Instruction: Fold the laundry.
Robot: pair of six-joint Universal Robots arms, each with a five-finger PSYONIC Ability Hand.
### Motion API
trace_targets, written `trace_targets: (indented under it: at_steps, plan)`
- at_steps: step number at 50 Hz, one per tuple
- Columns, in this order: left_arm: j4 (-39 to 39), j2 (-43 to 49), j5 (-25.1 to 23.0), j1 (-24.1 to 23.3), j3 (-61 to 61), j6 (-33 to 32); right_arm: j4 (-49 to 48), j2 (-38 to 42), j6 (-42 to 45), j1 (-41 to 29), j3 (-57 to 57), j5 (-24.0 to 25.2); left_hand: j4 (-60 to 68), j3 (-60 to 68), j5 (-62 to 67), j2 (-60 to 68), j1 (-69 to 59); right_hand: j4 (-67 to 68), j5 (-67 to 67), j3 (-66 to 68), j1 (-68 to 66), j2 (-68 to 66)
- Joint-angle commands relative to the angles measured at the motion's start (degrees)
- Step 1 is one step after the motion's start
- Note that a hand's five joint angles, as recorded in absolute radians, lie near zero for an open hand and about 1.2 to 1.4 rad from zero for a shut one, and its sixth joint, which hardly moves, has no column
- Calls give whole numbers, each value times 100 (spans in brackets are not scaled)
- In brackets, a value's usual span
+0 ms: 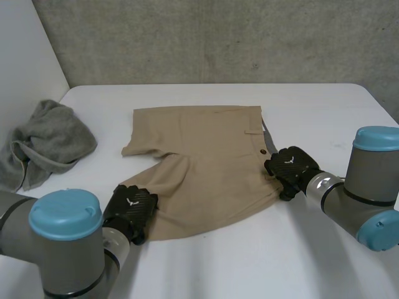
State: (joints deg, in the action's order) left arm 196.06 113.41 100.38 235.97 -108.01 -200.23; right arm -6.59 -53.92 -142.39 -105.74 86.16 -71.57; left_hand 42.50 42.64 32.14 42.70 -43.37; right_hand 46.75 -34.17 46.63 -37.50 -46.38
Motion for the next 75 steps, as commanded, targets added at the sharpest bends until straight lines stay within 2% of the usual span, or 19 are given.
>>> trace_targets:
  at_steps: [1, 8, 14, 17, 18, 19, 25, 29, 30, 33, 35, 38, 40, 44, 50, 55, 59, 70, 75]
  plan:
    - [134, 59, -1, 46, 140, 1, -1, -4, 0, -8, -3, -6, 2520, 2506, 2556, 2500, -2433, 824, -1082, 837, -1750, -862]
    - [407, -3, 17, 107, 149, -34, -1, -4, 0, -16, -38, 3, 3747, 3734, 3783, 3728, -3661, 774, -1032, 786, -1700, -811]
    - [442, -12, 8, 177, 184, -236, 17, 4, -8, -16, -100, 11, 3750, 3736, 3786, 3730, -3663, 924, -1182, 936, -1850, -962]
    - [442, -29, 17, 221, 245, -298, 17, 13, -8, -16, -109, 12, 3750, 3736, 3786, 3730, -3663, 2164, -2422, 2177, -3090, -2202]
    - [433, -38, 17, 230, 263, -306, 17, 22, 0, -16, -117, 12, 3750, 3736, 3786, 3730, -3663, 3313, -3571, 3325, -4239, -3351]
    - [433, -56, 17, 239, 280, -306, 17, 13, 0, -16, -117, 12, 3750, 3736, 3786, 3730, -3663, 3325, -3583, 3337, -4250, -3362]
    - [389, -732, -18, 327, 246, -298, 228, -162, 0, 1, -47, 11, 3750, 3736, 3786, 3730, -3663, 3325, -3583, 3337, -4250, -3362]
    - [293, -1294, -45, 336, 167, -298, 736, -583, 281, 10, 49, 117, 3750, 3736, 3786, 3730, -3663, 3325, -3583, 3337, -4250, -3362]
    - [240, -1408, -53, 327, 123, -306, 1182, -819, 517, 45, 84, 160, 3750, 3736, 3786, 3730, -3663, 3325, -3583, 3337, -4250, -3362]
    - [-189, -1830, -71, 327, -27, -376, 2132, -1190, 1009, 150, 111, 161, 3750, 3736, 3786, 3730, -3663, 3325, -3583, 3337, -4250, -3362]
    - [-514, -2024, -71, 336, -80, -438, 3221, -1489, 1607, 361, 172, 126, 3750, 3736, 3786, 3730, -3663, 3325, -3583, 3337, -4250, -3362]
    - [-1314, -2279, -80, 336, -176, -578, 4400, -1911, 2258, 642, 392, -14, 3750, 3736, 3786, 3730, -3663, 3325, -3583, 3337, -4250, -3362]
    - [-1946, -2358, -97, 327, -247, -693, 4648, -2122, 2460, 739, 489, -67, 3750, 3736, 3786, 3730, -3663, 3325, -3583, 3337, -4250, -3362]
    - [-2589, -2341, -159, 283, -299, -755, 4588, -2439, 2576, 792, 629, -94, 3750, 3736, 3786, 3730, -3663, 3325, -3583, 3337, -4250, -3362]
    - [-2187, -2139, -343, 301, -238, -737, 4298, -2422, 2269, 748, 761, -41, 3750, 3736, 3786, 3730, -3663, 3325, -3583, 3337, -4250, -3362]
    - [-1143, -1420, -326, 309, 200, -799, 3622, -2088, 1654, 599, 700, -85, 3750, 3736, 3786, 3730, -3663, 3325, -3583, 3337, -4250, -3362]
    - [-623, -840, -326, 327, 753, -807, 3261, -1789, 1153, 441, 481, -94, 3750, 3736, 3786, 3730, -3663, 3325, -3583, 3337, -4250, -3362]
    - [-401, 918, -343, 345, 3037, -886, 2689, -1464, 221, 458, -222, -164, 3750, 3736, 3786, 3730, -3663, 3325, -3583, 3337, -4250, -3362]
    - [-410, 1131, -335, 336, 3453, -878, 2890, -1349, 114, 441, -363, -199, 3750, 3736, 3786, 3730, -3663, 3325, -3583, 3337, -4250, -3362]
